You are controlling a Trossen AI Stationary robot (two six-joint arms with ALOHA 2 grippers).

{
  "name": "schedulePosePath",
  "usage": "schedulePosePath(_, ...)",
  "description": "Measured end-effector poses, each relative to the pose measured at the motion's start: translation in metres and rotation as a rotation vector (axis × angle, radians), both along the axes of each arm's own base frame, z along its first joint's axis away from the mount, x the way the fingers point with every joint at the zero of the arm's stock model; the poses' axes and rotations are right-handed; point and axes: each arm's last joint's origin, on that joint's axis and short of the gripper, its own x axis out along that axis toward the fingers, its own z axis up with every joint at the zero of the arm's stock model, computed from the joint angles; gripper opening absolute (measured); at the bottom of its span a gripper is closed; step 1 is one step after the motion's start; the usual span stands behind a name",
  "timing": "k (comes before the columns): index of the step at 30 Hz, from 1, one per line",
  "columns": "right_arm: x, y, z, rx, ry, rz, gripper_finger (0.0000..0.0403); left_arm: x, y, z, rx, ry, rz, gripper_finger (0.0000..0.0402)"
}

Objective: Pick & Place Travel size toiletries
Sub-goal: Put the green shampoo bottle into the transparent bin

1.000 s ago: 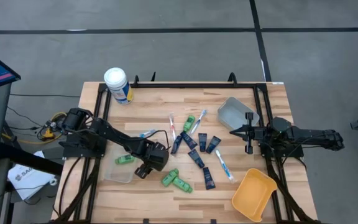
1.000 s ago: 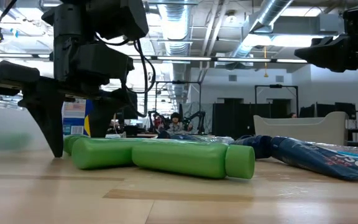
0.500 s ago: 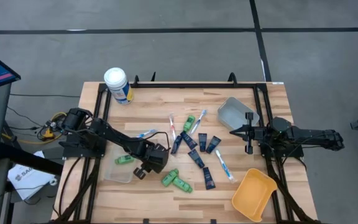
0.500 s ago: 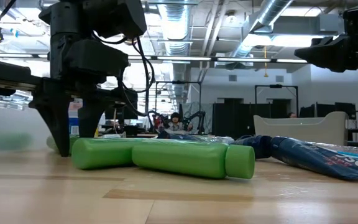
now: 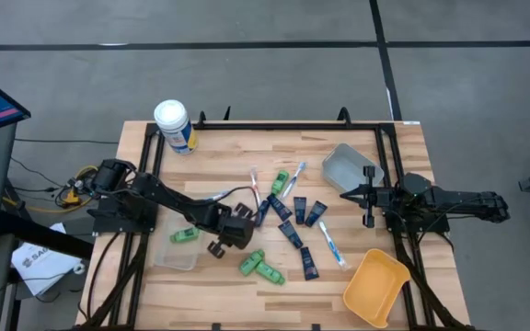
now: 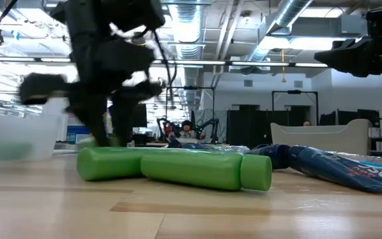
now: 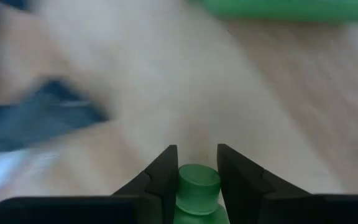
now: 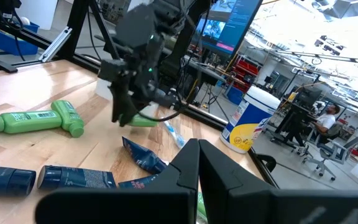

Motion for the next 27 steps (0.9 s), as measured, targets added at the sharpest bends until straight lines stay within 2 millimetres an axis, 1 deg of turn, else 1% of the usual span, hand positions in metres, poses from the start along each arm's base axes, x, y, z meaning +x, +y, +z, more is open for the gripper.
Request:
schedulePosePath(5, 0.000, 0.000, 0.000, 0.000, 0.000, 0.000, 0.0000, 0.015, -0.002, 0.020, 0.003, -0.082, 0.028, 0.0089)
schedulePosePath(8, 0.000, 0.000, 0.000, 0.000, 0.000, 0.000, 0.0000, 0.020, -0.005, 0.035, -0.022, -0.096, 0.132, 0.0089)
schedulePosePath(11, 0.000, 0.000, 0.000, 0.000, 0.000, 0.000, 0.0000, 0.017, -0.007, 0.050, -0.073, -0.073, 0.280, 0.0088)
schedulePosePath(13, 0.000, 0.000, 0.000, 0.000, 0.000, 0.000, 0.0000, 0.008, -0.009, 0.061, -0.118, -0.052, 0.392, 0.0088)
schedulePosePath(16, 0.000, 0.000, 0.000, 0.000, -0.001, 0.000, 0.0000, -0.008, -0.012, 0.078, -0.240, -0.014, 0.561, 0.0088)
schedulePosePath(20, 0.000, 0.000, 0.000, 0.000, -0.003, 0.000, 0.0000, -0.035, -0.013, 0.101, -0.384, 0.065, 0.810, 0.0088)
schedulePosePath(22, 0.000, 0.000, 0.000, 0.000, -0.001, 0.000, 0.0000, -0.046, -0.014, 0.110, -0.426, 0.084, 0.923, 0.0088)
schedulePosePath(25, 0.000, 0.000, 0.000, 0.000, -0.001, 0.000, 0.0000, -0.062, -0.018, 0.117, -0.490, 0.075, 1.046, 0.0088)
schedulePosePath(27, 0.000, 0.000, 0.000, 0.000, -0.001, 0.000, 0.0000, -0.072, -0.020, 0.114, -0.512, 0.083, 1.120, 0.0088)
